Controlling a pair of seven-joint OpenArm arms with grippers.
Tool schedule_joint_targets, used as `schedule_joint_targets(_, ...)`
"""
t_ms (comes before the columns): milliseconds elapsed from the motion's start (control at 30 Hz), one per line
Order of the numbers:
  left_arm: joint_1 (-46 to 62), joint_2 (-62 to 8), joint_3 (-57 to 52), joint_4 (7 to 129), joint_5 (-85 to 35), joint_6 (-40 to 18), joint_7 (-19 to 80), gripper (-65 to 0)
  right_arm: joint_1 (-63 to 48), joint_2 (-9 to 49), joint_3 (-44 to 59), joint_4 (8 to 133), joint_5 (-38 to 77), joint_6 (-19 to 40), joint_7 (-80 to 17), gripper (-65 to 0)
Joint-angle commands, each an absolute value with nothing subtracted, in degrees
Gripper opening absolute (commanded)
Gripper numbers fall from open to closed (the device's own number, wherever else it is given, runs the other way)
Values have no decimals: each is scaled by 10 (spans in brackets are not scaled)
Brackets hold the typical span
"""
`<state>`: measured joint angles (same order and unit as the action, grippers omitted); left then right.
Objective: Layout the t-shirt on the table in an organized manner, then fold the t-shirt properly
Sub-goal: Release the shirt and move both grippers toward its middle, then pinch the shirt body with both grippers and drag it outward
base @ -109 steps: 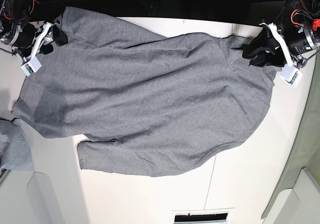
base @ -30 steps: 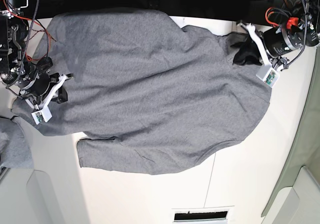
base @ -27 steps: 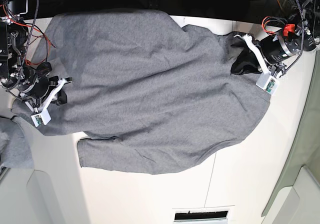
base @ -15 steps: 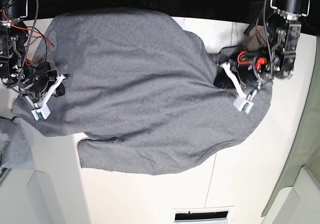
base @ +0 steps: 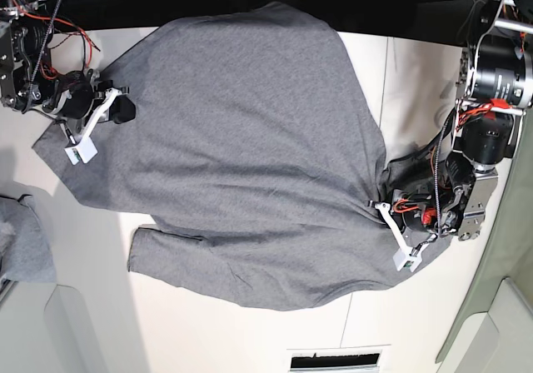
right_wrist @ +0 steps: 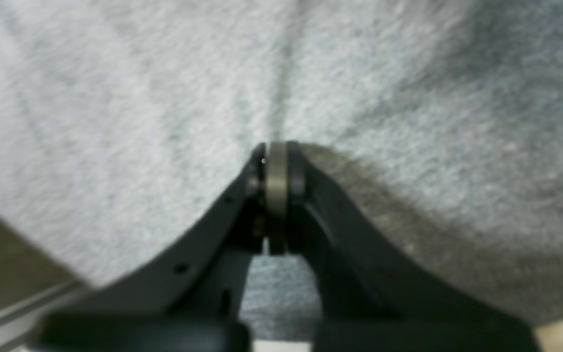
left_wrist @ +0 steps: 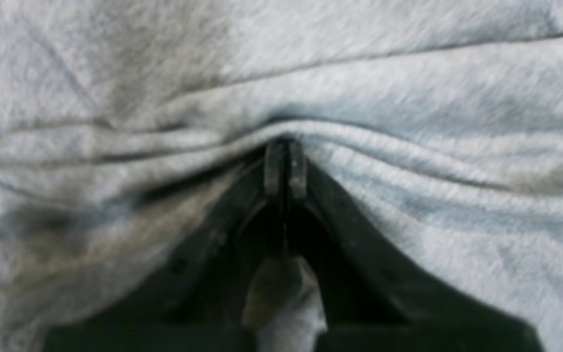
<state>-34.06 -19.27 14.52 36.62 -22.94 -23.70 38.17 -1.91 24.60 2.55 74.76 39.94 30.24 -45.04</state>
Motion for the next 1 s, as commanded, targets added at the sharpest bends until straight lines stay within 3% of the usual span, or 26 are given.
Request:
schedule_joint_targets(0,-367,-189,155,368,-230,-235,381,-637,-26,249,28,756,403,310,-453,-650)
schedule_joint_targets(333,-416,-124,208,371,-240,-243,432,-637,-52,195,28,802,427,332,-455,-650)
schedule_joint_targets(633,-402,-163,208,514,-414,-315,500,-637,25,185,28,860,370,320,-399,-650)
schedule_joint_targets(967,-288,-140,208,580,-519,-400,537,-637,226,94,28,674,205,291,-317,-650)
